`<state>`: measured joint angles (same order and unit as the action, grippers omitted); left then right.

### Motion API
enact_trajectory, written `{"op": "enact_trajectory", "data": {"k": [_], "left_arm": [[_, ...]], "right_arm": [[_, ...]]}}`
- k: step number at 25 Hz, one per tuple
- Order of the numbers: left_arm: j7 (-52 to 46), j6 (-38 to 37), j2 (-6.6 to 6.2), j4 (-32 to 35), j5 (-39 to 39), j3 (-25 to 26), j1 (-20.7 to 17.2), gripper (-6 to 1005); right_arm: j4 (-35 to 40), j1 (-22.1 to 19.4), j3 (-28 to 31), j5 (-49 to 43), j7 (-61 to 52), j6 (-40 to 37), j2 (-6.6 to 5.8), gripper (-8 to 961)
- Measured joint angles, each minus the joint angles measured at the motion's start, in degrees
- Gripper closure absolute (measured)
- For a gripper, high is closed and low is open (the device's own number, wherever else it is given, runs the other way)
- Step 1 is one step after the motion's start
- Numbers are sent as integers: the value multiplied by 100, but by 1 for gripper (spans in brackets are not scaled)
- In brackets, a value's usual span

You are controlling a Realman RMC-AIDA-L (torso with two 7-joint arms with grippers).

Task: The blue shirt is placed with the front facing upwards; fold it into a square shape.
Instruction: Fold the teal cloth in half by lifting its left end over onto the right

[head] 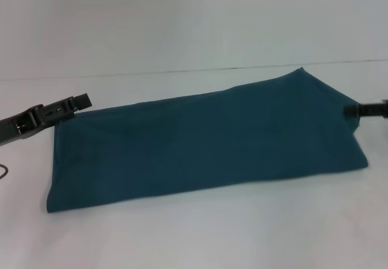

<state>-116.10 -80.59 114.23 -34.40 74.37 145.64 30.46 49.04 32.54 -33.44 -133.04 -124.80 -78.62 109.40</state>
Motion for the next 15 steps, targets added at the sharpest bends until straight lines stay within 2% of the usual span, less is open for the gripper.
{"op": "enact_trajectory", "data": {"k": [7, 15], "left_arm": [[-3, -27, 32, 10, -30, -38, -12, 150], [-54, 205, 63, 24, -176, -52, -28, 151]], "right_arm": [[289, 126, 4, -1127, -949, -391, -40, 27], [261, 147, 55, -1216, -939, -334, 0, 29]]}}
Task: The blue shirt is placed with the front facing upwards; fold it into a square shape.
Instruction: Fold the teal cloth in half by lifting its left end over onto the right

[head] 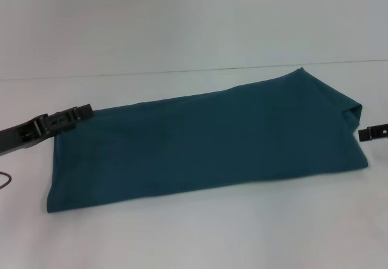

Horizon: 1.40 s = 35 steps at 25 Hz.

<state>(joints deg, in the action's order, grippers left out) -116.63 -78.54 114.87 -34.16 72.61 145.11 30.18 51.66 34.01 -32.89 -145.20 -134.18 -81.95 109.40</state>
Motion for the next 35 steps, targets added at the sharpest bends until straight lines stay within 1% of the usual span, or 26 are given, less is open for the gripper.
{"op": "enact_trajectory", "data": {"k": [3, 4, 8, 12, 16, 19, 22, 25, 27, 29, 30, 33, 35], "left_arm": [[-175, 240, -12, -40, -197, -1, 6, 152], [-377, 362, -16, -102, -387, -1, 30, 152], [-529, 409, 3, -235, -546, -1, 62, 153], [-548, 423, 59, -323, -536, 9, 71, 153], [-555, 558, 137, -326, -528, 33, 122, 154], [-559, 644, 188, -328, -524, 14, 185, 154], [-601, 670, 219, -329, -557, 1, 253, 155], [-823, 673, 188, -339, -601, -73, 293, 155], [-1173, 673, 119, -391, -613, -208, 286, 156], [-1611, 675, 44, -477, -685, -285, 249, 156], [-1731, 673, 28, -513, -722, -290, 239, 156], [-2201, 639, -4, -692, -983, -298, 220, 157], [-2466, 649, -5, -799, -1293, -307, 237, 157]], "right_arm": [[8, -23, 37, 297, 242, 115, 16, 29], [8, -40, 53, 466, 346, 121, 17, 29], [-23, -90, 110, 1069, 755, 77, 0, 29], [-25, -129, 287, 1211, 1347, -287, -27, 29], [-132, -418, 642, 1743, 2680, -867, 0, 29], [-338, -700, 668, 2075, 3918, -1415, 9, 29], [-404, -841, 634, 2160, 4657, -1853, 104, 29], [-377, -854, 626, 2168, 5190, -2434, 260, 29], [-328, -836, 627, 2172, 5347, -2695, 351, 29], [-309, -816, 654, 2186, 5427, -2802, 390, 29], [-317, -811, 678, 2227, 5480, -2823, 396, 29], [-375, -837, 704, 2384, 5643, -2826, 407, 29], [-415, -848, 727, 2485, 5725, -2811, 412, 29]]}}
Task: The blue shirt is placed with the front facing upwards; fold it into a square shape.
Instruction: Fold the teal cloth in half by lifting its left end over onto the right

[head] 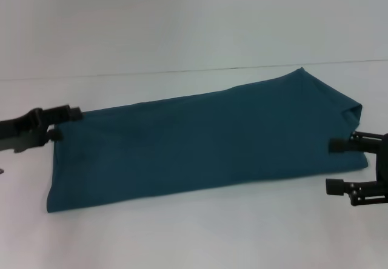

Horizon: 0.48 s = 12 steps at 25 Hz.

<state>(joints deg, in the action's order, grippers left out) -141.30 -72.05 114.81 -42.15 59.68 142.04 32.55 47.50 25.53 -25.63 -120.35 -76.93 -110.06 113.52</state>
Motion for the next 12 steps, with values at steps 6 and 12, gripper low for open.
{"op": "enact_trajectory", "data": {"k": [6, 12], "left_arm": [[-229, 204, 84, -106, -527, -6, 69, 158], [-271, 357, 122, -110, -975, -19, 217, 159]], "right_arm": [[-121, -9, 45, 99, 114, 10, 35, 28], [-139, -54, 84, 108, 145, 32, 139, 28]]}}
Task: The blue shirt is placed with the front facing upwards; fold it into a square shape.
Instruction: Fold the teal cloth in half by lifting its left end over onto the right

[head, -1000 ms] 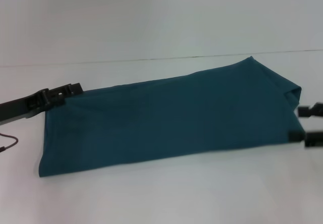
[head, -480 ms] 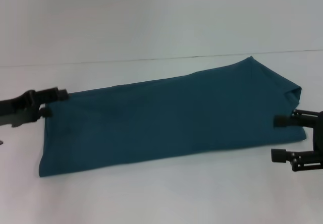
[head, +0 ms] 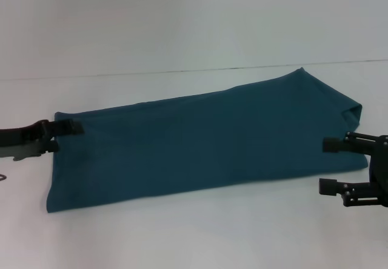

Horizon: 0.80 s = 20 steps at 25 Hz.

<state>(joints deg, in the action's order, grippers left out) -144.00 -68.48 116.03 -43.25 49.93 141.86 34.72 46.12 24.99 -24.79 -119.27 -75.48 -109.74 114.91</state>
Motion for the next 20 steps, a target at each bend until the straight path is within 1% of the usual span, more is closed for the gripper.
{"op": "enact_trajectory", "data": {"k": [4, 5, 6, 7, 8, 10, 15, 20], "left_arm": [[-179, 25, 22, -107, -332, -15, 86, 160], [-346, 22, 56, -258, -573, -109, 102, 160], [-346, 22, 56, -258, -573, -109, 102, 160], [-526, 32, 111, -438, -827, -246, 100, 160], [-526, 32, 111, -438, -827, -246, 100, 160], [-713, 54, 176, -607, -1096, -338, 93, 159], [-816, 92, 227, -661, -1206, -311, 95, 163], [-828, 347, 287, -589, -1214, -301, 79, 168]], "right_arm": [[-138, -12, 30, 1, 105, 32, 28, 28], [-207, -11, 32, 0, 121, 80, 29, 28], [-207, -11, 32, 0, 121, 80, 29, 28], [-228, -10, 29, 0, 126, 110, 29, 28], [-250, -10, 27, 0, 143, 126, 30, 28], [-304, -13, 30, -4, 187, 148, 31, 28], [-364, -9, 20, -1, 218, 164, 33, 28], [-367, -8, 37, 0, 218, 164, 63, 28]]}}
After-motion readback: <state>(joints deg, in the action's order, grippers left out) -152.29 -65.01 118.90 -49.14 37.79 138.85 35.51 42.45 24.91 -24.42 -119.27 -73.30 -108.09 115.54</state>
